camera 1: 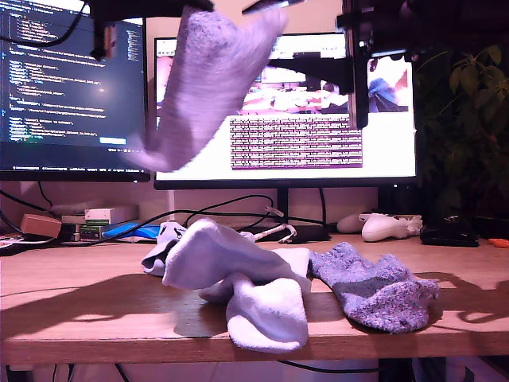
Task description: Pair up the socks based on colour and pattern, by placing them on top of one another
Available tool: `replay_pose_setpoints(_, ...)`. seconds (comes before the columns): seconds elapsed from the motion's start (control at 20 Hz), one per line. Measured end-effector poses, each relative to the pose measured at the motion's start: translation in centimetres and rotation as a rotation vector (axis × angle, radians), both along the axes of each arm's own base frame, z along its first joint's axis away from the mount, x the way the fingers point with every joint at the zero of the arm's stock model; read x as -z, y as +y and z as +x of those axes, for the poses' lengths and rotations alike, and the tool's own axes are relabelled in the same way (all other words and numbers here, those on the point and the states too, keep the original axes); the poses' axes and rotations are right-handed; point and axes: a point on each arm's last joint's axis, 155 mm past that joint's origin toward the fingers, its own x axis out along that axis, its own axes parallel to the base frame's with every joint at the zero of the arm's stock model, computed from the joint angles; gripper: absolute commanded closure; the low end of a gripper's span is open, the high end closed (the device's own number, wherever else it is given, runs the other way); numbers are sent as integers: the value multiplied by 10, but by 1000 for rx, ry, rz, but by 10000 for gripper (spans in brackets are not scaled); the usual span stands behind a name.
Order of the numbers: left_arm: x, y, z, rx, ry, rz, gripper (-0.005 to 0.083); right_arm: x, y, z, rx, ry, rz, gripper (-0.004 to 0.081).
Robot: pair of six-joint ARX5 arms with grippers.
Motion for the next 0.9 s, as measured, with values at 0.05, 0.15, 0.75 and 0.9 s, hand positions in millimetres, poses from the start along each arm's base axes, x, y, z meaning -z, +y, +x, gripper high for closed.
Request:
replay_pose_setpoints(0.05, 1, 0, -1, 1, 6, 3, 793, -1, 0, 0, -2, -2, 1, 422)
replay_pose_setpoints(0.15, 1, 0, -5, 18, 15, -4, 793, -1, 0, 0, 0, -3, 2, 438)
replay_pose_setpoints(0.75, -2, -3, -5, 33, -14, -13, 792, -1, -3, 14, 74, -21, -1, 780)
replay_pose_setpoints(0.9, -2, -3, -5, 31, -13, -11, 737, -4, -3, 14, 73, -51, 2, 781)
